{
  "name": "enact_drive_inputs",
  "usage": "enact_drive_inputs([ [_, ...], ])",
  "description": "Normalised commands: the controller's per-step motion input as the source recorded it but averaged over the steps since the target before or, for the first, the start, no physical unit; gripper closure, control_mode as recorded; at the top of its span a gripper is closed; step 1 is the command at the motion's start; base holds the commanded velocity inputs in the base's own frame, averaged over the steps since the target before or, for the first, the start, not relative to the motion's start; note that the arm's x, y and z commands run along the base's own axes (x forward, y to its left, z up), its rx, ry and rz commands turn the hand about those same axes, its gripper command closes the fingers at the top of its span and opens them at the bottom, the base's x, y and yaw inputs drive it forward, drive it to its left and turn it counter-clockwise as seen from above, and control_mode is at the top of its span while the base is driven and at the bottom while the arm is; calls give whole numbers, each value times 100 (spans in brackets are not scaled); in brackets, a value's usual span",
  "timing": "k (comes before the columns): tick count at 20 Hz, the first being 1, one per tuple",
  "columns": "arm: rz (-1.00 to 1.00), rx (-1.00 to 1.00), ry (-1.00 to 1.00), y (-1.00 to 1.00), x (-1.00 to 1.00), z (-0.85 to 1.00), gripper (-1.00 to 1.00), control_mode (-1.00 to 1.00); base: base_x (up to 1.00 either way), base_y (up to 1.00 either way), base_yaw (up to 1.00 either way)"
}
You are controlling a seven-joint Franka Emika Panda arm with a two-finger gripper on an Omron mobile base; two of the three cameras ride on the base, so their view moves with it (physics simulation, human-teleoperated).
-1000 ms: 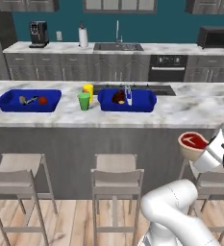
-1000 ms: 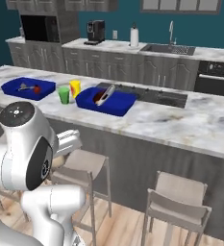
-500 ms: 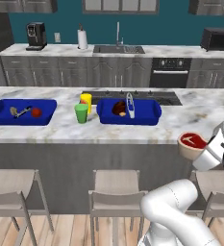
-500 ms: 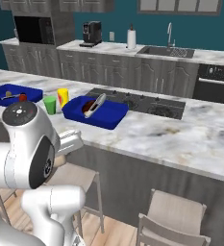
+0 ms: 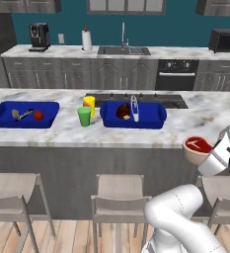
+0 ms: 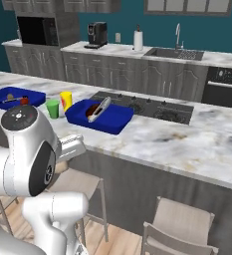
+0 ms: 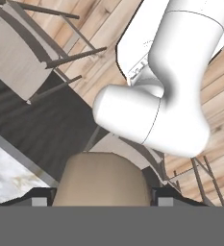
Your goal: Gather the garlic and bell pepper from the fridge and place them on a tray on the dining counter. Then gather the steaks from the fridge and place them on the other tray.
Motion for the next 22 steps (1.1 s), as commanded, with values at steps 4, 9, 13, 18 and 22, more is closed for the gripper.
enact_drive_inputs([
  [4, 0, 0, 0, 0, 0, 0, 100, 100, 37, 0, 0],
  [9, 0, 0, 3, -3, 47, 0, 100, -100, 23, 0, 0],
  [13, 0, 0, 4, -3, 78, 8, 100, -100, 0, 0, 0],
  [18, 0, 0, 4, -2, 73, 14, 100, -100, 0, 0, 0],
  [22, 0, 0, 1, -11, 73, 2, 100, -100, 0, 0, 0],
])
